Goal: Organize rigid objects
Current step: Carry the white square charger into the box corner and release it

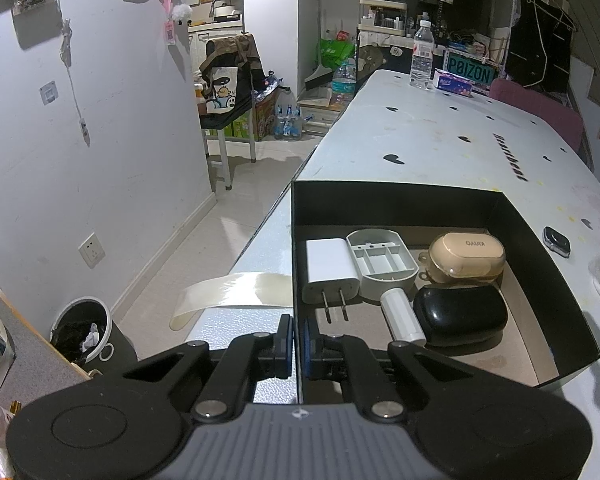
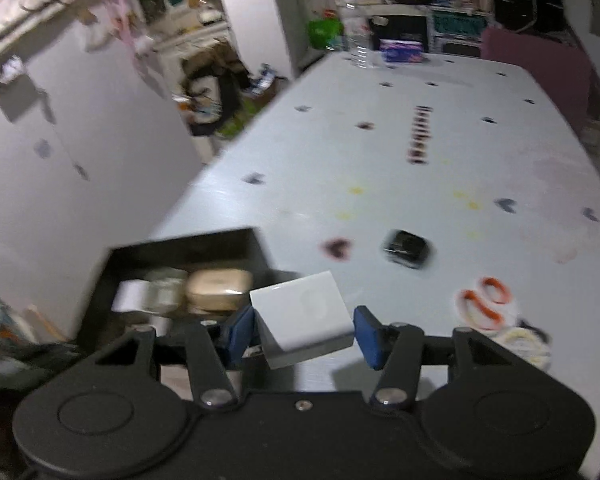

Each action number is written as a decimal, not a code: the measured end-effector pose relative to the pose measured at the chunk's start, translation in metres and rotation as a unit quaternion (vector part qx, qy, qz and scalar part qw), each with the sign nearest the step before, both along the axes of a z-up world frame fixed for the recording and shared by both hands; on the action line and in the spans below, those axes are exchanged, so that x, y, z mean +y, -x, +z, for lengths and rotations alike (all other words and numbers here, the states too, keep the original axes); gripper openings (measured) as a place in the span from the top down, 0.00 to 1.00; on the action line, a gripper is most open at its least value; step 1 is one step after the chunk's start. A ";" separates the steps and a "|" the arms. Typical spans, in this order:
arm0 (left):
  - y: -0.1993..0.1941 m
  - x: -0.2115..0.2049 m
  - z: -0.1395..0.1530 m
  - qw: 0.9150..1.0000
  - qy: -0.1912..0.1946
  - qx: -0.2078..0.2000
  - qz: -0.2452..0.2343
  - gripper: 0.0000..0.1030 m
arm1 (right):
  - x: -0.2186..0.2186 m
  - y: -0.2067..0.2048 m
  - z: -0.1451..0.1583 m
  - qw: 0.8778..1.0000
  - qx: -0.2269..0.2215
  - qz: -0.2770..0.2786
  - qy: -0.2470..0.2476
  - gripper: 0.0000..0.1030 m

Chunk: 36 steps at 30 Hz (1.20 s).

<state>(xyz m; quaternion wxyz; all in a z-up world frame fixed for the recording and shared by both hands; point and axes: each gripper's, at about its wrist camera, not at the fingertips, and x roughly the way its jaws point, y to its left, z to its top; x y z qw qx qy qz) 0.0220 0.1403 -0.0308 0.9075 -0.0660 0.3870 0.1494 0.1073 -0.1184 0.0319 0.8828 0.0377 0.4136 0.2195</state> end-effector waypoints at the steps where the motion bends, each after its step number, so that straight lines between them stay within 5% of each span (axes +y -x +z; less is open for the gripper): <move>1: 0.000 0.000 0.000 1.000 -0.001 0.000 0.000 0.95 | 0.006 0.003 0.003 1.000 0.002 0.009 -0.010 0.46; 7: 0.000 0.001 0.001 1.000 0.001 0.000 0.000 0.95 | 0.043 0.010 0.000 0.996 0.065 0.034 -0.043 0.46; 13: 0.001 0.002 0.001 1.000 0.003 -0.001 -0.001 0.95 | 0.068 0.011 -0.017 0.994 0.112 0.008 -0.014 0.46; 20: 0.001 0.001 0.002 1.000 0.003 -0.002 -0.001 0.95 | 0.076 0.024 -0.024 0.995 0.089 -0.011 0.035 0.46; 36: 0.001 0.001 0.002 1.000 0.003 -0.002 -0.002 0.95 | 0.079 0.030 -0.020 0.997 0.072 -0.005 0.038 0.39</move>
